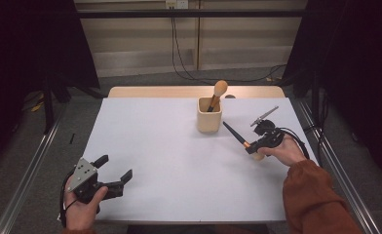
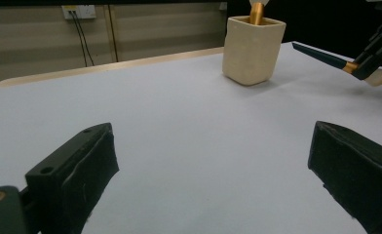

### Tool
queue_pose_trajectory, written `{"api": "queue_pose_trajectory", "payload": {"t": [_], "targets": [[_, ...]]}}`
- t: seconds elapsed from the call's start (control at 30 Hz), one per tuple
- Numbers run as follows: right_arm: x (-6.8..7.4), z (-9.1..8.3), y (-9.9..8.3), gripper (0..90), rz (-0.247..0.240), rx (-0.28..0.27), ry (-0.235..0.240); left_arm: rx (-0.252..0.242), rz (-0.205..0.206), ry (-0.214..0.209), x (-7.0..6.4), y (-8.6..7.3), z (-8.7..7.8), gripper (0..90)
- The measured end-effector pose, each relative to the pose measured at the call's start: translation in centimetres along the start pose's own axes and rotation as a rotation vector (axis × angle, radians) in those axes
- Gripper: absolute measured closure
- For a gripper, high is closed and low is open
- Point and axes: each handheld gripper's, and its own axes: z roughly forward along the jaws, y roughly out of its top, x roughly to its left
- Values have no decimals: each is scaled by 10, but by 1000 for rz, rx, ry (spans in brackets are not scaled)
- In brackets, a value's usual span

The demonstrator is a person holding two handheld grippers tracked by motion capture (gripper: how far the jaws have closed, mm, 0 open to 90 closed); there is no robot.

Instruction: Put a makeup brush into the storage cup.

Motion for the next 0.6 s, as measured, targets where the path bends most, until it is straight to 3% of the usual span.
{"api": "queue_pose_trajectory", "payload": {"t": [0.4, 0.6], "targets": [[1, -5, -8, 749, 40, -143, -28, 6, 1, -2, 0, 0, 0, 37], [0, -5, -12, 749, 83, -215, -44, 6, 1, -4, 0, 0, 0, 37]]}}
